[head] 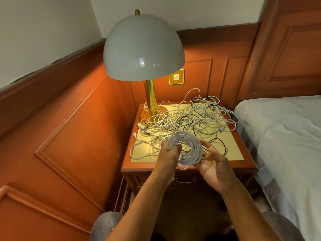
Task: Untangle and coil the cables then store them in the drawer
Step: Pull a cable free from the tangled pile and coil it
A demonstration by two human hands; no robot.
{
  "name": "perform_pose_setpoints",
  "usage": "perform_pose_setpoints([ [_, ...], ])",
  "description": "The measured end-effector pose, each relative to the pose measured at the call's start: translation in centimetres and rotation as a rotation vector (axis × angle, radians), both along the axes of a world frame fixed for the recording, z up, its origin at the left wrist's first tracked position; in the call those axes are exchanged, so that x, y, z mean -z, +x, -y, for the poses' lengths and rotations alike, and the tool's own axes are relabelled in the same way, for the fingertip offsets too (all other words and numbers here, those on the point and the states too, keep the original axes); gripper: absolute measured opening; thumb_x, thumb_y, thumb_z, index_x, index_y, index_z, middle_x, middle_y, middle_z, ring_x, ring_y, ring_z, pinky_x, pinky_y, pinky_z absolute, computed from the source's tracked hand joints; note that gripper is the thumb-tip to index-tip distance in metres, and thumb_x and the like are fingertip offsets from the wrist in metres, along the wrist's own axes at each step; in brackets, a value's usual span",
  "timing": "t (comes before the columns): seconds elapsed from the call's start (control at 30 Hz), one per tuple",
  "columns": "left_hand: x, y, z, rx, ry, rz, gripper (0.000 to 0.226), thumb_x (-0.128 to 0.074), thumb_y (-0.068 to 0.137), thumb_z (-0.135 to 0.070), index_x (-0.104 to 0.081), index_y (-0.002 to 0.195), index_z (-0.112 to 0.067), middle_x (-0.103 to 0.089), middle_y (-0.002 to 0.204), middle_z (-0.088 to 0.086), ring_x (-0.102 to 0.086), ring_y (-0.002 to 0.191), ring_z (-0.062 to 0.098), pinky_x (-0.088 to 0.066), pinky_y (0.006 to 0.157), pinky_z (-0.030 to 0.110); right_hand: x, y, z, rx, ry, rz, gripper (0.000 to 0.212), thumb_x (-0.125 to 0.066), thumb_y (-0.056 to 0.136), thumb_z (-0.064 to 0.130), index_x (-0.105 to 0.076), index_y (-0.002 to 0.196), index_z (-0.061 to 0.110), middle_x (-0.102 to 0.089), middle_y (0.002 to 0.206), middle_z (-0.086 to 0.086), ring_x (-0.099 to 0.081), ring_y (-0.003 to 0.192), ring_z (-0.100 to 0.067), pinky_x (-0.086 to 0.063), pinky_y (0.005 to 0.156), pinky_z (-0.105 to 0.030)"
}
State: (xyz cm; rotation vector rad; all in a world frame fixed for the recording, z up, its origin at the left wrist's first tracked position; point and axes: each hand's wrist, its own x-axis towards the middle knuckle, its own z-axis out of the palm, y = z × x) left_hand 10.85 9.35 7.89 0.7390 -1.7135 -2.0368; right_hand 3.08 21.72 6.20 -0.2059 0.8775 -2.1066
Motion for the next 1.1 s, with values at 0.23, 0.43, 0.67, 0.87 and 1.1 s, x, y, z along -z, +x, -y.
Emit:
perform_pose_setpoints([
  [0.23,0.0,-0.8,-0.9,-0.071,0.006,0.029,0.016,-0.052,0.098,-0.012,-0.047,0.113,-0.014,-0.059,0.11,0.021,-0.063,0.101,0.035,-0.051,0.091,0.056,0.2,3.1,0.5,0.138,0.289,-0.685,0.088,-0.065,0.074,-0.003,-0.031,0.135,0.051,-0.045,0.138,-0.003,-0.057,0.119,-0.02,-0.053,0.093,-0.035],
  [0.43,-0.2,-0.6,-0.9,-0.03,0.111,-0.013,0.02,-0.048,0.1,-0.008,-0.043,0.117,-0.018,-0.061,0.114,0.012,-0.064,0.098,0.019,-0.055,0.084,0.04,0.0,3.8,1.0,0.226,0.538,-0.983,0.059,-0.073,0.08,0.001,-0.06,0.114,0.047,-0.011,0.161,0.013,-0.018,0.148,-0.015,-0.044,0.08,0.0],
  [0.67,0.6,-0.3,-0.2,-0.115,0.136,0.026,0.032,-0.055,0.095,-0.013,-0.045,0.126,-0.011,-0.057,0.123,0.021,-0.058,0.108,0.032,-0.045,0.102,0.051,-3.9,4.7,0.4,0.465,0.546,-0.773,0.022,-0.055,0.087,0.043,-0.071,0.1,0.034,-0.019,0.155,0.028,-0.025,0.136,0.002,-0.039,0.078,-0.011],
  [0.87,0.0,-0.2,2.2,-0.217,0.135,-0.067,0.025,-0.052,0.097,-0.006,-0.046,0.121,-0.005,-0.052,0.095,0.01,-0.05,0.08,0.019,-0.045,0.077,0.032,-4.4,4.5,-1.5,0.548,0.243,-0.303,0.031,-0.043,0.101,0.01,-0.069,0.084,0.011,-0.07,0.095,-0.009,-0.068,0.1,-0.024,-0.054,0.091,-0.046],
  [1.1,0.3,0.0,0.9,-0.099,0.083,-0.079,0.028,-0.055,0.096,-0.01,-0.045,0.122,-0.007,-0.054,0.101,0.014,-0.054,0.081,0.022,-0.048,0.078,0.038,-2.1,1.2,-2.1,0.576,0.307,0.021,0.012,-0.057,0.096,0.017,-0.067,0.101,0.011,-0.065,0.075,-0.004,-0.063,0.075,-0.018,-0.054,0.071,-0.036],
])
